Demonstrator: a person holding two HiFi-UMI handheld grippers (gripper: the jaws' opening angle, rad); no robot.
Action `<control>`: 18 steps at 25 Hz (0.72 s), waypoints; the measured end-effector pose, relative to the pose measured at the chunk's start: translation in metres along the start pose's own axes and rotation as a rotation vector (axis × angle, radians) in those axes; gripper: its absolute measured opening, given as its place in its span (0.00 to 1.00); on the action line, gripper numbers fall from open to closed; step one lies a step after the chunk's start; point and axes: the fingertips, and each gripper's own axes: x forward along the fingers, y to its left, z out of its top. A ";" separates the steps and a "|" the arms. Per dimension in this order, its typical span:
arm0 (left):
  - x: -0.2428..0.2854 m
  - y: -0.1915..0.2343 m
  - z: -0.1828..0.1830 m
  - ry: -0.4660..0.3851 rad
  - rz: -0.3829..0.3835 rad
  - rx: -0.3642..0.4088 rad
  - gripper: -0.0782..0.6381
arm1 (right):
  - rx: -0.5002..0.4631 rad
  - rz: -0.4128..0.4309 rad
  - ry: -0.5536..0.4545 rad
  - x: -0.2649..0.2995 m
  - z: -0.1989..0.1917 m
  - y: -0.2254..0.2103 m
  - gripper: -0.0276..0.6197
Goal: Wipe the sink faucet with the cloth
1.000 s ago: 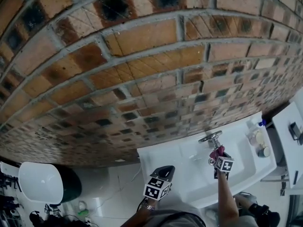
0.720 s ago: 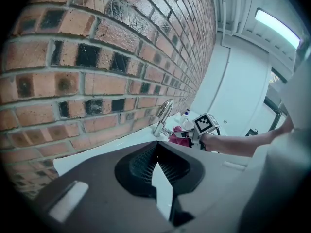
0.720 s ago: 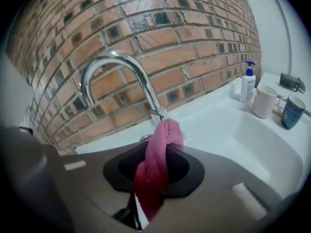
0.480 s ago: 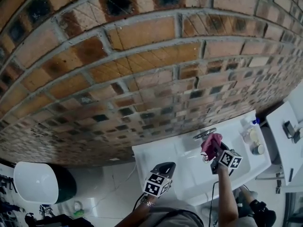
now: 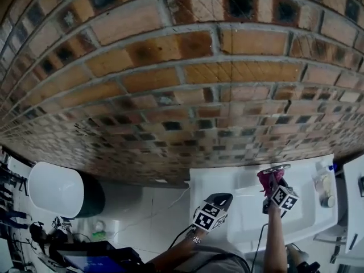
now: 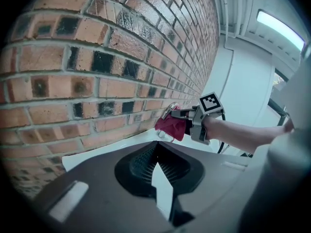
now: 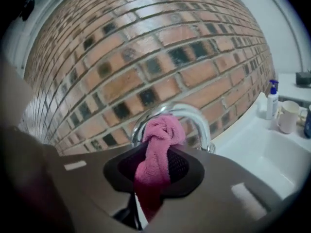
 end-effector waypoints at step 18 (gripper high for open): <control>0.017 -0.026 0.003 0.039 -0.063 0.070 0.13 | -0.578 0.237 0.290 -0.001 -0.045 0.029 0.17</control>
